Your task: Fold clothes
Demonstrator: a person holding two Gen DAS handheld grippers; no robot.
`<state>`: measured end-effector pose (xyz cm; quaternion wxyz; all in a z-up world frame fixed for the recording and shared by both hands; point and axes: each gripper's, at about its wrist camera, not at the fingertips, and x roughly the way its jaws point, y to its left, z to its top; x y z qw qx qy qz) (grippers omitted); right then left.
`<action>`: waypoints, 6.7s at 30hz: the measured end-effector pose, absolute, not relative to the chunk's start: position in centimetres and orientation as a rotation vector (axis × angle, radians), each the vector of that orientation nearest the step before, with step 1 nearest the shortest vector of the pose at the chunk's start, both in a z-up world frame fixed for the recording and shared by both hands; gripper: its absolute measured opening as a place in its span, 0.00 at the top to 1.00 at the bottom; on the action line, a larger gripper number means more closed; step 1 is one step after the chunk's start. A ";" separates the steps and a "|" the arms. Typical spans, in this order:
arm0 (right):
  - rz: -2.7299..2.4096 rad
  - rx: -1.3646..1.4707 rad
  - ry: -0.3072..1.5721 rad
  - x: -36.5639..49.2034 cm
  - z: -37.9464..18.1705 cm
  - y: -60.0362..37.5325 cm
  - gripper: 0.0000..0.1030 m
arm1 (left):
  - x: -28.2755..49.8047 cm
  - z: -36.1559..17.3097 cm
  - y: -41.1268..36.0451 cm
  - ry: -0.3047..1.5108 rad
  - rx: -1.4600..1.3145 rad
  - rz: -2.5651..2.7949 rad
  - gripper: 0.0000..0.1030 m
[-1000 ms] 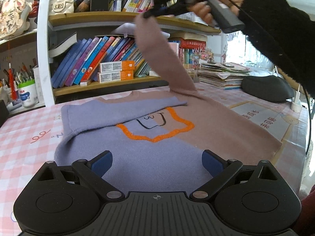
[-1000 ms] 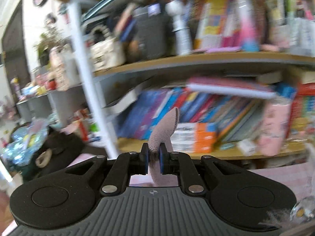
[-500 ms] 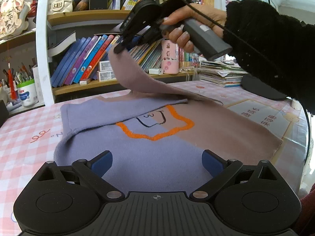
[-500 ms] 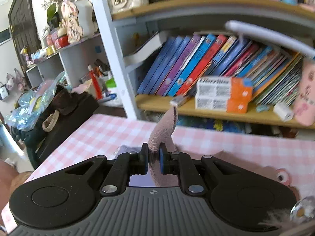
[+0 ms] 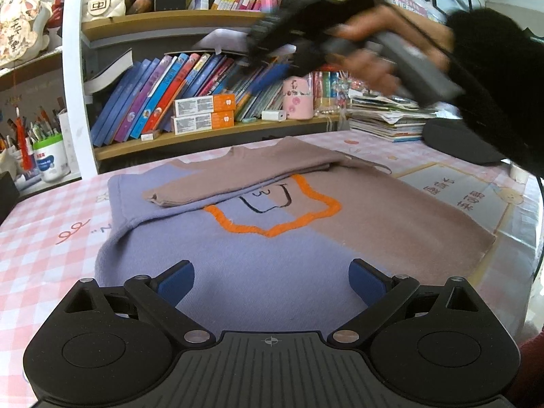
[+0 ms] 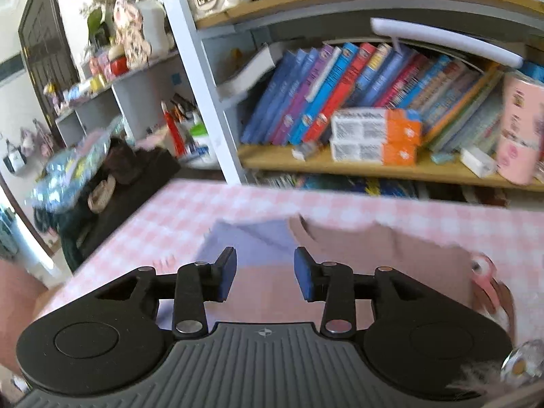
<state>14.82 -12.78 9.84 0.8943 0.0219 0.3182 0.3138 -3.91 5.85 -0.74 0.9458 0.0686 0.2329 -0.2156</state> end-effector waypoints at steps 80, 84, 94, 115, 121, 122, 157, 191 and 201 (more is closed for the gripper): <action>0.553 0.467 0.812 -3.0 -2.8 -32.2 0.86 | -5.8 -1.4 17.2 0.756 -0.466 -0.295 0.86; 0.566 0.459 0.820 -2.7 -2.7 -31.7 0.84 | -5.2 -1.8 17.1 0.754 -0.498 -0.319 0.81; 0.566 0.441 0.810 -2.9 -2.7 -31.3 0.85 | -5.4 -1.8 17.0 0.747 -0.502 -0.323 0.81; 0.578 0.424 0.817 -3.2 -2.8 -31.4 0.91 | -5.6 -2.1 17.0 0.755 -0.504 -0.366 0.92; 0.610 0.433 0.819 -5.0 -2.3 -31.9 0.91 | -7.7 -2.2 17.9 0.755 -0.570 -0.395 0.94; 0.620 0.441 0.814 -5.5 -2.0 -32.1 0.91 | -8.4 -2.1 18.2 0.745 -0.597 -0.407 0.94; 0.549 0.773 0.544 10.6 3.8 -32.5 0.91 | 7.7 1.9 20.6 0.462 -0.881 -0.379 0.94; 0.411 0.399 0.664 10.5 -0.3 -31.9 0.94 | 8.1 -1.0 19.3 0.634 -0.529 -0.315 0.95; 0.369 0.236 0.695 11.4 0.0 -31.2 0.77 | 8.9 0.1 18.7 0.618 -0.400 -0.298 0.83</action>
